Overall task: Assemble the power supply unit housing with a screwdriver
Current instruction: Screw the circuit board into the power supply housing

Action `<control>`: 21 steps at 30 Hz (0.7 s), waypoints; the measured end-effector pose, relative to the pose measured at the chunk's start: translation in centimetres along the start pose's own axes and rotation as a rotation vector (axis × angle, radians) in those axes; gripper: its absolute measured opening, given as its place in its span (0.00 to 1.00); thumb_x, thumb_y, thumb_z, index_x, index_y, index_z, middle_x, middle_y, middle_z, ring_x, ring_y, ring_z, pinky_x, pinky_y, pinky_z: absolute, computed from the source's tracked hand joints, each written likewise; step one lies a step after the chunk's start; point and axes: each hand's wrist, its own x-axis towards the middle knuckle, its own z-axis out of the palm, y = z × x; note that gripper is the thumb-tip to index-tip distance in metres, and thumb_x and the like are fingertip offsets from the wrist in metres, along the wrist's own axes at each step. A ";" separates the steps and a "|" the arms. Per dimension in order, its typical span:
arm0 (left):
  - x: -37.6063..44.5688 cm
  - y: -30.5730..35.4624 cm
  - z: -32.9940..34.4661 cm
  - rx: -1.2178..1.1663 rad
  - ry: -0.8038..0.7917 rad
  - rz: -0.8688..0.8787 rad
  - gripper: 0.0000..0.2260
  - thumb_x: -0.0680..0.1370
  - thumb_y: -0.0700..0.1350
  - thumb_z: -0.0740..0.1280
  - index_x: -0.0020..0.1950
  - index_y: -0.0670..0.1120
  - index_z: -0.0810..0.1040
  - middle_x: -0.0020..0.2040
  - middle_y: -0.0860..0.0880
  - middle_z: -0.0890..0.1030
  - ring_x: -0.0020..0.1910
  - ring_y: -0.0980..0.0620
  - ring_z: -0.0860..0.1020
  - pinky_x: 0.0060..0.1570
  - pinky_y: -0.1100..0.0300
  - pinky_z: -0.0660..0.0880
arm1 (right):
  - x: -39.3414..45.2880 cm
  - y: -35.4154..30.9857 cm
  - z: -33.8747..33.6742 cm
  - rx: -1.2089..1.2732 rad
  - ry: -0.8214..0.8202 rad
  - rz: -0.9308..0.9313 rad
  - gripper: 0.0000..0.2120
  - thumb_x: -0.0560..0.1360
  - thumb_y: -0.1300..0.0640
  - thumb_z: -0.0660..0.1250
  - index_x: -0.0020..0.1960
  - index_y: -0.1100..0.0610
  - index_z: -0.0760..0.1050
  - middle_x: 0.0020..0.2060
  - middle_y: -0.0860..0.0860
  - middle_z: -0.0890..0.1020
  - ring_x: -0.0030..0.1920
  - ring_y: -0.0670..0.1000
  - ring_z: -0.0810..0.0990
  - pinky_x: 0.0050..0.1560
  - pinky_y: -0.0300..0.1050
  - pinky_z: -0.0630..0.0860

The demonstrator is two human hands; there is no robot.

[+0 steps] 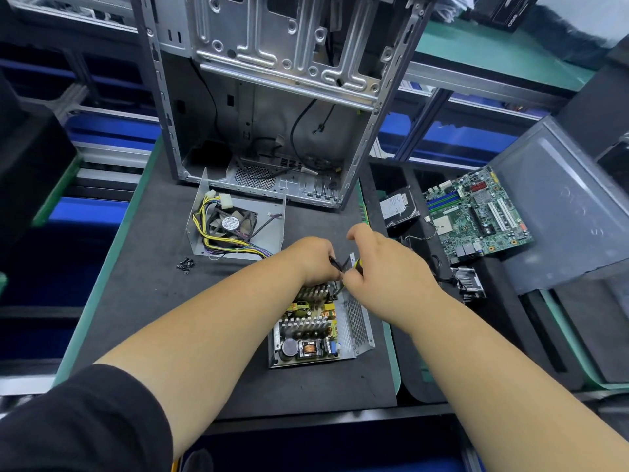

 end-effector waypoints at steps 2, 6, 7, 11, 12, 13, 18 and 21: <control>0.0 0.0 0.0 0.001 0.002 0.007 0.12 0.72 0.49 0.70 0.51 0.44 0.80 0.49 0.44 0.82 0.50 0.45 0.79 0.52 0.51 0.77 | 0.2 0.1 0.0 -0.050 0.000 -0.018 0.16 0.76 0.49 0.62 0.61 0.54 0.65 0.45 0.51 0.79 0.43 0.58 0.77 0.34 0.48 0.64; 0.0 0.0 0.1 0.004 0.000 0.000 0.12 0.73 0.50 0.69 0.45 0.41 0.82 0.46 0.40 0.82 0.39 0.45 0.73 0.39 0.56 0.72 | 0.2 0.2 0.3 -0.278 -0.033 -0.002 0.15 0.82 0.42 0.53 0.56 0.54 0.68 0.35 0.49 0.75 0.35 0.57 0.73 0.28 0.46 0.57; 0.0 0.0 0.1 0.005 0.001 -0.003 0.12 0.73 0.50 0.68 0.46 0.41 0.82 0.46 0.39 0.82 0.38 0.45 0.72 0.39 0.56 0.72 | 0.1 0.2 0.3 -0.282 -0.036 0.004 0.16 0.82 0.42 0.52 0.55 0.54 0.68 0.35 0.49 0.75 0.35 0.57 0.72 0.27 0.45 0.56; 0.2 -0.1 0.1 -0.004 -0.001 -0.004 0.12 0.73 0.49 0.70 0.51 0.43 0.82 0.51 0.42 0.83 0.50 0.43 0.79 0.52 0.51 0.77 | 0.0 0.0 -0.2 -0.061 -0.044 0.020 0.13 0.77 0.49 0.60 0.57 0.54 0.66 0.43 0.51 0.77 0.42 0.57 0.75 0.34 0.48 0.65; 0.2 -0.1 0.1 -0.002 -0.001 0.000 0.13 0.73 0.50 0.70 0.51 0.43 0.82 0.51 0.43 0.83 0.51 0.43 0.79 0.53 0.50 0.77 | 0.1 0.0 -0.4 -0.031 -0.049 0.017 0.13 0.75 0.51 0.61 0.56 0.54 0.66 0.45 0.51 0.77 0.43 0.57 0.75 0.36 0.48 0.66; 0.2 -0.1 0.1 0.001 0.000 0.004 0.13 0.73 0.50 0.71 0.51 0.42 0.82 0.50 0.42 0.83 0.51 0.43 0.79 0.52 0.50 0.77 | 0.1 0.0 -0.6 -0.030 -0.050 0.009 0.12 0.75 0.51 0.62 0.55 0.54 0.66 0.45 0.51 0.77 0.43 0.57 0.74 0.36 0.48 0.66; 0.1 0.0 0.1 0.027 0.014 0.015 0.15 0.72 0.52 0.70 0.48 0.41 0.82 0.47 0.40 0.83 0.40 0.44 0.75 0.44 0.52 0.76 | 0.1 0.2 -0.4 -0.191 -0.073 0.030 0.15 0.79 0.42 0.62 0.48 0.54 0.67 0.33 0.48 0.71 0.37 0.55 0.72 0.29 0.45 0.61; -0.1 0.2 0.0 0.030 0.008 0.011 0.12 0.73 0.50 0.68 0.45 0.41 0.82 0.45 0.40 0.83 0.38 0.45 0.73 0.39 0.54 0.73 | 0.2 0.2 0.2 -0.284 -0.063 0.104 0.21 0.80 0.40 0.58 0.36 0.53 0.62 0.28 0.47 0.64 0.33 0.55 0.69 0.27 0.42 0.55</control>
